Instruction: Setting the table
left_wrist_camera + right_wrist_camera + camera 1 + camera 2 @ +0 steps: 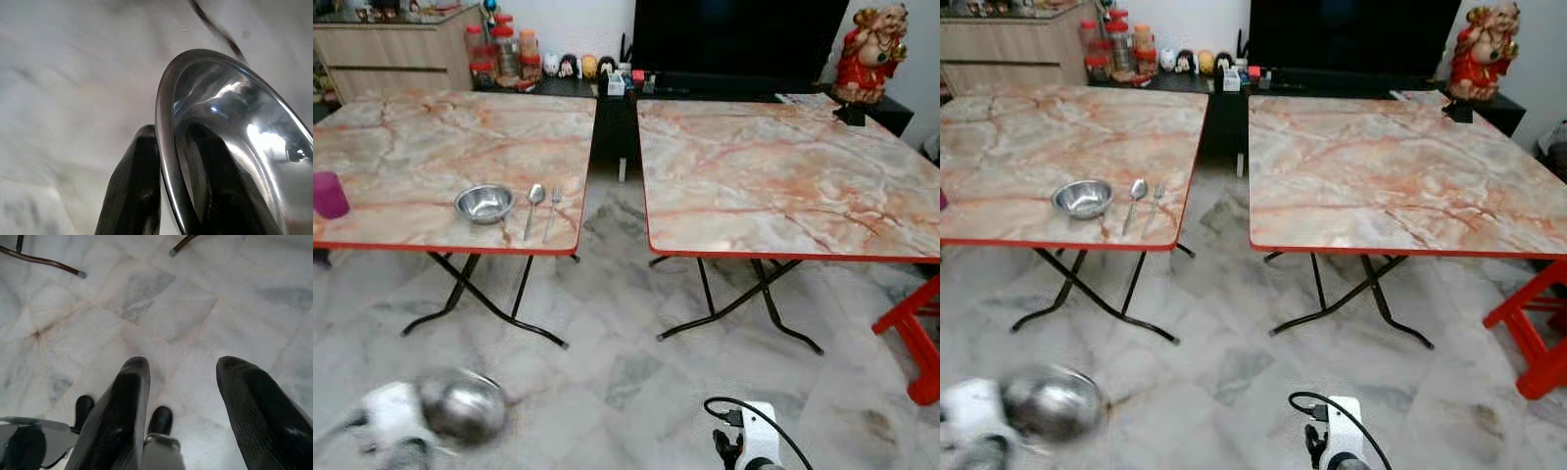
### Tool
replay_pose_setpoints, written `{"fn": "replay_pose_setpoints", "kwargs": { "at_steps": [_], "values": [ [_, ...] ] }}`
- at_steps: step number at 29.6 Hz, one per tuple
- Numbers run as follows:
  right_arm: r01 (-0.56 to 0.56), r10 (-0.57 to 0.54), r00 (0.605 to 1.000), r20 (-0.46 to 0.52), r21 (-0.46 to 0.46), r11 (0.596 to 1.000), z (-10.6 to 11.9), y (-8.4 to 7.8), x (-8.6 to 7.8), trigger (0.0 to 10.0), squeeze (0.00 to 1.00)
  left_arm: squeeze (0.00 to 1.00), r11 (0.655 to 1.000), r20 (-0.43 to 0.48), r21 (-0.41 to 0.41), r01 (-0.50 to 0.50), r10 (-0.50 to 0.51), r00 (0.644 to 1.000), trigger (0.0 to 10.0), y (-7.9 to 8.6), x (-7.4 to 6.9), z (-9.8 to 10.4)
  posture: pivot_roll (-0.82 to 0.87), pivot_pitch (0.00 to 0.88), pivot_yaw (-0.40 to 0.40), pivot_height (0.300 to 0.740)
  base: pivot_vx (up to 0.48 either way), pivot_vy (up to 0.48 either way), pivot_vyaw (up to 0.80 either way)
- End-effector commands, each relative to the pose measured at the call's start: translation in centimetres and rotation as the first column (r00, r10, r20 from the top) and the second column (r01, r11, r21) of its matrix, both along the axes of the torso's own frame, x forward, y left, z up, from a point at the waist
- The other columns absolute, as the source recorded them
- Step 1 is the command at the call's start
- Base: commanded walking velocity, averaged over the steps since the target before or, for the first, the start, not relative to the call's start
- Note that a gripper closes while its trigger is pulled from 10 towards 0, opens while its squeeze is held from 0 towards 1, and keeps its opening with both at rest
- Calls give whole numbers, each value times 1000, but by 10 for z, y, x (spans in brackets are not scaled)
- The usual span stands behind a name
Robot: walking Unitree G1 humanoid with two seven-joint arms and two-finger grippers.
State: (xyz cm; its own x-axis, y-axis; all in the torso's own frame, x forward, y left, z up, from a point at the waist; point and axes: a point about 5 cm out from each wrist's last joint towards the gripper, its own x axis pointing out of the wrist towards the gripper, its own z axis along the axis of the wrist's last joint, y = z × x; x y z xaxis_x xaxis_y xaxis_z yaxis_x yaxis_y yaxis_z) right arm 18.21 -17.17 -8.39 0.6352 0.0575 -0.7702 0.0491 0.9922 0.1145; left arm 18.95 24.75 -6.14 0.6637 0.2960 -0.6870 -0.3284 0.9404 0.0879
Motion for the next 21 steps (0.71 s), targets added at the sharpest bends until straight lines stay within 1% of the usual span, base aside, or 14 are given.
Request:
{"fn": "replay_pose_setpoints", "kwargs": {
  "at_steps": [1,2,3,5,6,8,9,10,11,13,18,20,21],
  "values": [
    [15,-15,1000,6,-5,1000,2,-3,4,10000,0,0,997,-62,-2,75,-75,995,10000,-8,2,-5,103,0,-62,740,0,0,0],
    [17,-17,1000,9,-8,1000,2,-3,4,10000,0,0,997,-55,-27,66,-67,996,10000,-13,4,-5,93,0,-58,740,0,0,0],
    [17,-17,1000,9,-8,1000,2,-3,4,10000,0,0,997,-51,-33,63,-64,997,10000,-14,4,-5,93,0,-58,740,0,0,0],
    [30,-30,999,14,-5,1000,3,-4,5,10000,0,0,995,-49,-54,80,-83,995,10000,-21,7,-6,92,0,-58,740,0,0,0],
    [33,-33,999,15,-5,999,3,-4,5,10000,0,0,993,-33,-84,88,-92,995,10000,-27,11,-5,90,0,-57,740,0,0,0],
    [33,-33,999,15,-5,999,3,-5,5,10000,0,0,991,-12,-115,70,-72,997,10000,-30,14,-4,83,0,-54,740,0,0,0],
    [38,-38,999,16,-4,999,3,-6,5,10000,0,0,982,22,-186,8,-4,1000,10000,-30,18,-3,82,0,-54,740,0,0,0],
    [38,-38,999,16,-4,999,3,-6,5,10000,0,0,982,22,-186,8,-4,1000,10000,-30,18,-3,82,0,-54,740,0,0,0],
    [43,-43,999,16,-4,999,3,-7,4,10000,0,0,948,62,-307,-91,115,991,10000,-31,21,-1,81,0,-55,740,0,0,0],
    [45,-45,999,13,-4,999,2,-7,3,10000,0,0,918,67,-366,-152,189,980,10000,-30,21,-1,82,0,-58,740,0,0,0],
    [46,-46,999,13,-4,999,2,-7,3,10000,0,0,902,43,-361,-235,268,962,10000,-24,16,-3,80,0,-62,740,0,0,0],
    [44,-44,999,15,-6,999,3,-7,4,10000,0,0,911,33,-342,-232,258,965,10000,-25,15,-4,77,0,-63,740,0,0,0],
    [41,-41,999,17,-9,999,3,-7,5,10000,0,0,922,27,-323,-214,235,972,10000,-27,15,-5,76,0,-66,740,0,0,0]
  ]
}}
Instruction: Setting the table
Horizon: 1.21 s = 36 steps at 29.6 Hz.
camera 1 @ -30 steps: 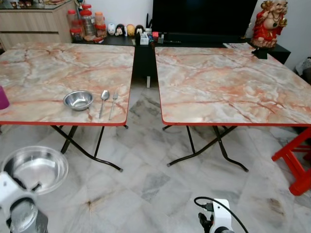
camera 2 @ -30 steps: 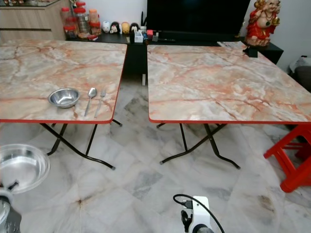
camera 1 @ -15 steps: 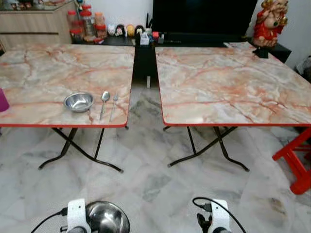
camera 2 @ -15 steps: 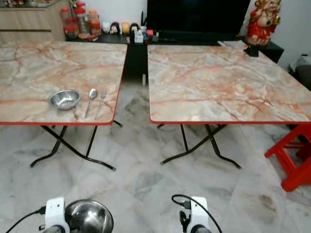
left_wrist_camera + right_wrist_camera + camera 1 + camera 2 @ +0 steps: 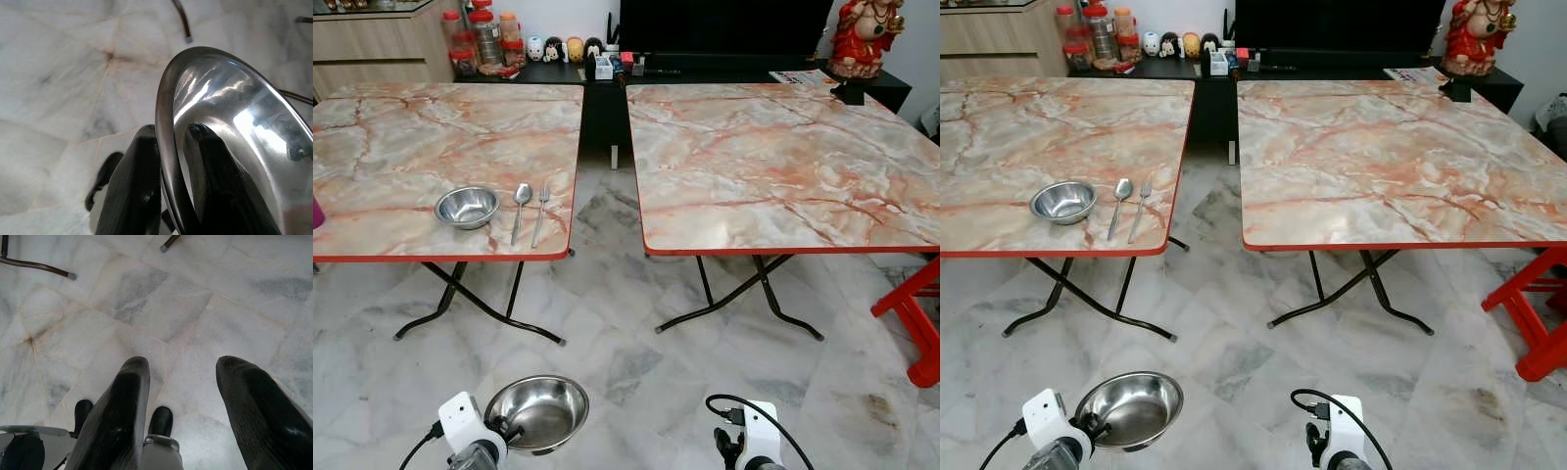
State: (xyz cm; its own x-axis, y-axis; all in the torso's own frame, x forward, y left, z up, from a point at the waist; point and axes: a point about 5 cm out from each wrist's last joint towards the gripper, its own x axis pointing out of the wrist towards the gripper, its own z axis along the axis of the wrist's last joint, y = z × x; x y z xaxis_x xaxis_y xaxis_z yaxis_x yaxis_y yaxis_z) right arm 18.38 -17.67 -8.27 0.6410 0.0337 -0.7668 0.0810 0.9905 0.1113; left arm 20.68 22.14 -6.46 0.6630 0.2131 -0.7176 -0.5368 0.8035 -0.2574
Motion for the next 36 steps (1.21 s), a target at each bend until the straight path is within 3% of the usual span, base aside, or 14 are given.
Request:
{"fn": "replay_pose_setpoints", "kwargs": {
  "at_steps": [1,8,17,19,27,36],
  "values": [
    [8,-8,1000,11,-6,1000,2,-2,3,10000,0,0,1000,-22,20,16,-16,1000,10000,-1,-2,-2,76,0,-66,740,0,0,0],
    [4,-3,1000,27,-36,999,4,-7,7,10000,0,0,999,-39,25,34,-33,999,10000,-9,-1,-3,51,0,-57,740,0,0,0],
    [40,-40,999,23,-12,999,3,-10,2,10000,0,0,997,-38,47,55,-53,998,10000,-10,1,-2,44,0,-51,740,264,0,0],
    [21,-19,1000,25,-58,998,3,-13,2,10000,0,0,999,-35,43,32,-31,999,10000,-8,0,-2,47,0,-55,740,283,0,0],
    [5,-5,1000,13,-60,998,3,-15,3,10000,0,0,999,-50,44,25,-23,998,10000,-8,-7,-6,43,0,-54,740,299,0,571],
    [1,-1,1000,9,-61,998,2,-16,0,10000,0,0,999,-60,44,28,-26,998,10000,-9,-10,-8,52,0,-62,740,310,0,0]
  ]
}}
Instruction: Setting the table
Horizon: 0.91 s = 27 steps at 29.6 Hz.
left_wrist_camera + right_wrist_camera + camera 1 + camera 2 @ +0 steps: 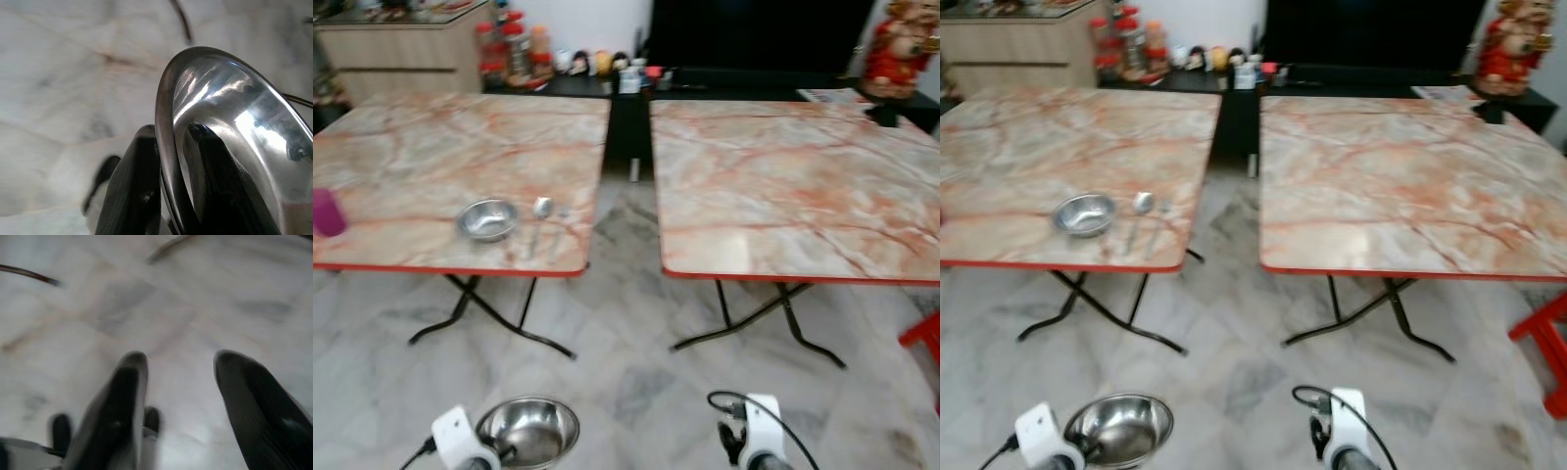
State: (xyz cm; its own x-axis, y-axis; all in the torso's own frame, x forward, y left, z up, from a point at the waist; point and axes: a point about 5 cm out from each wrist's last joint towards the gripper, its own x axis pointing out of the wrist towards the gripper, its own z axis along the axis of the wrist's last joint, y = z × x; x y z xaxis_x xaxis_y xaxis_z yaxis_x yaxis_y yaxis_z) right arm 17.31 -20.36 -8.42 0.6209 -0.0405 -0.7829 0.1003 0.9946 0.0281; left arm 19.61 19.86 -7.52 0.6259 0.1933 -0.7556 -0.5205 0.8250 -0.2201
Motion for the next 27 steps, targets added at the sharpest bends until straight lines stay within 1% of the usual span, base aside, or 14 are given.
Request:
{"fn": "replay_pose_setpoints", "kwargs": {
  "at_steps": [1,5,16,21,23,25,27],
  "values": [
    [-20,19,999,33,21,1000,4,11,11,10000,0,0,999,3,39,-8,7,1000,10000,13,1,3,52,0,-62,740,307,0,0],
    [-23,23,999,34,24,999,4,13,12,10000,0,0,999,6,42,3,-4,1000,10000,12,3,4,49,0,-61,740,307,0,0],
    [-18,17,999,30,32,999,4,14,12,10000,0,0,998,8,60,7,-8,1000,10000,12,6,5,47,0,-61,740,0,0,0],
    [-20,19,999,26,46,999,3,15,12,10000,0,0,997,-11,77,29,-28,1000,10000,12,6,5,45,0,-60,740,0,0,0],
    [-20,19,999,27,51,998,3,16,12,10000,0,0,994,-17,95,45,-44,999,10000,12,6,5,42,0,-59,740,0,0,0],
    [-24,23,999,31,43,999,4,16,12,10000,0,0,986,-69,141,87,-77,995,10000,13,3,3,41,0,-59,740,0,0,0],
    [-13,12,999,34,46,999,4,16,13,10000,0,0,983,-75,153,102,-91,993,10000,12,3,3,41,0,-59,740,0,-330,0]
  ]
}}
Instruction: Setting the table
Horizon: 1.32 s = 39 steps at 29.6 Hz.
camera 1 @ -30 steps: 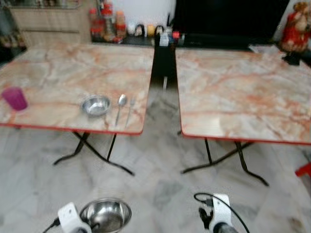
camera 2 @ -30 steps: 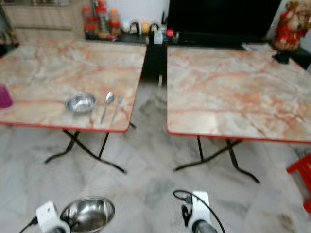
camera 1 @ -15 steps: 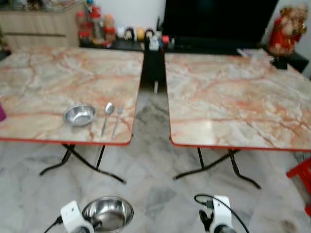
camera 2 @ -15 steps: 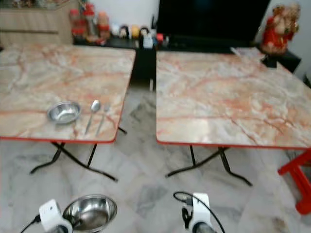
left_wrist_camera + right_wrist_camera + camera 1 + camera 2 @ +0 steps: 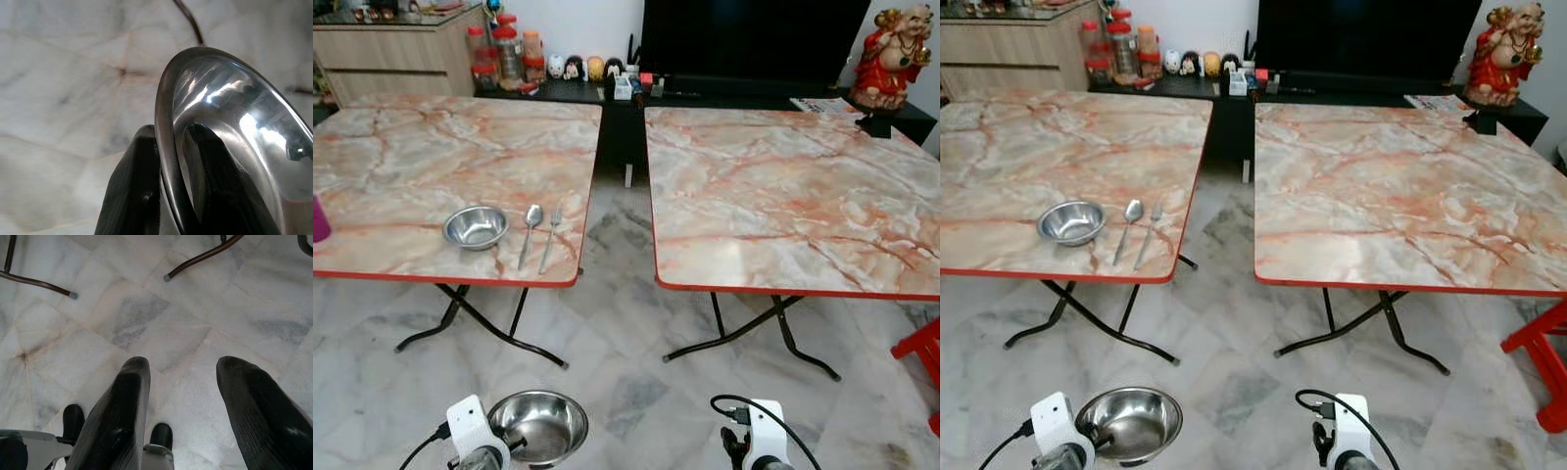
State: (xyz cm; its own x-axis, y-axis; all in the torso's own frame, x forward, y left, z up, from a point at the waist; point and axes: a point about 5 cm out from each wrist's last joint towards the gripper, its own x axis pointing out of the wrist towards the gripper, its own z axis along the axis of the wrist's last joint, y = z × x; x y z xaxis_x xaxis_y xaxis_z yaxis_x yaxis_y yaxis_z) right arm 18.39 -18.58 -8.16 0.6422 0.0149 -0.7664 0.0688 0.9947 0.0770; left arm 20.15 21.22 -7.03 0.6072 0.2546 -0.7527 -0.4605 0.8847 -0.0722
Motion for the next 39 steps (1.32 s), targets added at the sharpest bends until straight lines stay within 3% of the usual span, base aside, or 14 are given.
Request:
{"fn": "replay_pose_setpoints", "kwargs": {
  "at_steps": [1,32,36,39],
  "values": [
    [19,-19,1000,6,-2,1000,1,-2,2,10000,0,0,1000,-26,13,10,-10,1000,10000,-1,-3,-2,34,0,-56,740,0,-364,0],
    [55,-55,998,-10,-23,998,-1,-7,-3,10000,0,0,1000,-38,26,12,-11,999,10000,-1,-7,-4,20,0,-50,740,0,-392,0],
    [55,-55,998,-13,-22,998,-1,-7,-3,10000,0,0,997,-48,46,59,-56,997,10000,-2,-6,-4,21,0,-50,740,0,0,0],
    [52,-52,999,-16,-21,998,-1,-7,-4,10000,0,0,998,-18,15,62,-61,998,10000,-6,-6,-4,20,0,-47,740,0,0,0]
  ]
}}
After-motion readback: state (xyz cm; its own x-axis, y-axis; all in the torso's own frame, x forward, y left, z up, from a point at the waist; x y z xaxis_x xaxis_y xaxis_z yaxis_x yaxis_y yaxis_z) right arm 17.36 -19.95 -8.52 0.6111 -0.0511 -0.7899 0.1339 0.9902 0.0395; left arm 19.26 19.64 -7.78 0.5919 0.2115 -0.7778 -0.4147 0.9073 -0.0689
